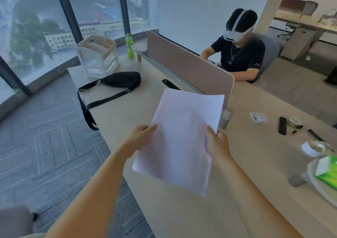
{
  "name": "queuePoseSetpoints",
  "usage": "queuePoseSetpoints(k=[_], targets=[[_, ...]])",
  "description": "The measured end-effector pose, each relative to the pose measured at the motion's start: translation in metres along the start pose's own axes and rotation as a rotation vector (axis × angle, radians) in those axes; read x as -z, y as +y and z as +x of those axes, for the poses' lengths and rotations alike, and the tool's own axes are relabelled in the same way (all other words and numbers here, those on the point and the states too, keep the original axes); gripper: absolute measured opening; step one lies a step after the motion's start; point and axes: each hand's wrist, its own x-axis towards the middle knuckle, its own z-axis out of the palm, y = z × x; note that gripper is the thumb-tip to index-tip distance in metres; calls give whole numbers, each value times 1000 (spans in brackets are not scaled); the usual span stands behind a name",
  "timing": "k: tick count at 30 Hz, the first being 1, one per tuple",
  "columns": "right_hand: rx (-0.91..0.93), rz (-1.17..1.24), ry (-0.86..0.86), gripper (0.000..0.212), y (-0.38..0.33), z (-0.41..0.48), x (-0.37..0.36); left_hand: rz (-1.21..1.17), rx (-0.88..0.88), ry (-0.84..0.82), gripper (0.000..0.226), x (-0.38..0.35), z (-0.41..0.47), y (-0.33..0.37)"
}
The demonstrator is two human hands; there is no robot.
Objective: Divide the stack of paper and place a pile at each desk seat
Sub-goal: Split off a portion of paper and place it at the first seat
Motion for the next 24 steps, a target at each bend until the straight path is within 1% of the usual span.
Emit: queuePoseSetpoints(k=[2,4,5,7,9,14,19,24], targets=[[-25,22,31,37,0,25,-16,89,-13,36,33,3,28,-4],[-53,24,27,44,-1,48,-37,198,-52,130,40,3,58,-5],[-69,26,24,43,-1,59,-49,241,-70,193,43,4,75,-7],[-82,39,31,32,-4,83,-77,289,-83,302,46,12,114,-10],[-79,53,36,25,-5,113,-106,336,-86,355,45,24,153,-13],[-137,20,48,32,6,195,-175,409,-109,361,43,57,262,-21],[-235,27,73,24,24,274,-236,478,-103,345,42,81,365,-36],[-306,-37,26,29,47,349,-283,603,-87,333,44,100,456,-53]])
